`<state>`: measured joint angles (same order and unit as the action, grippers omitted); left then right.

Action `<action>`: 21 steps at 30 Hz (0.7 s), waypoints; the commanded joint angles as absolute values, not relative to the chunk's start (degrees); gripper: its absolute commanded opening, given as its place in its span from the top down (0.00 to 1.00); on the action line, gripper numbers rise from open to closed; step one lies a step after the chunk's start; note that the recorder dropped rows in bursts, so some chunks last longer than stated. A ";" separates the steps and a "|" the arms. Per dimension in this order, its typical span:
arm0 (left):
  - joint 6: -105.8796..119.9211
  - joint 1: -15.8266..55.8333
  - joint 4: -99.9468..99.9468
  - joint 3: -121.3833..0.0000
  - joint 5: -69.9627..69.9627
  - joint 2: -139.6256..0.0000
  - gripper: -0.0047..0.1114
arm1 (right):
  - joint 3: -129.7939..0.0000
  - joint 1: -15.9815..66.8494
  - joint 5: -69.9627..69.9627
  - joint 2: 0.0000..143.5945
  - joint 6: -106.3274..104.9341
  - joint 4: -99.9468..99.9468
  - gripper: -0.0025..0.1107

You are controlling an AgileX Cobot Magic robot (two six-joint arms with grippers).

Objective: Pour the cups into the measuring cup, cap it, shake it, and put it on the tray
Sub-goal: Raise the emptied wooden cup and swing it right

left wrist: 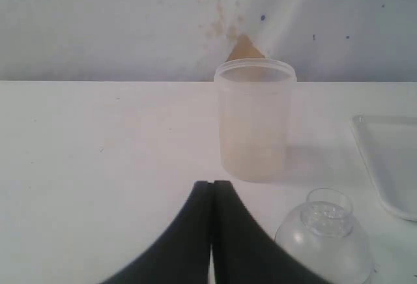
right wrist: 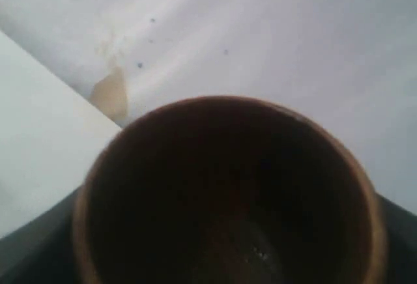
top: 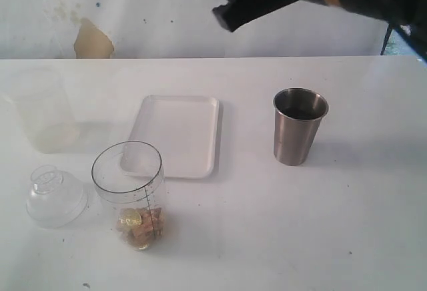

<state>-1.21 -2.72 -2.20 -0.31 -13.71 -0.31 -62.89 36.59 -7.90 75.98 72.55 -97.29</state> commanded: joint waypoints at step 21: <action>-1.24 -2.57 -2.61 0.00 -13.32 0.00 0.96 | -40.33 1.11 41.99 71.41 53.24 -63.34 0.98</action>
<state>-1.21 -2.72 -2.20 -0.31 -13.71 -0.31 -44.92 2.31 26.28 72.79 68.45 -79.78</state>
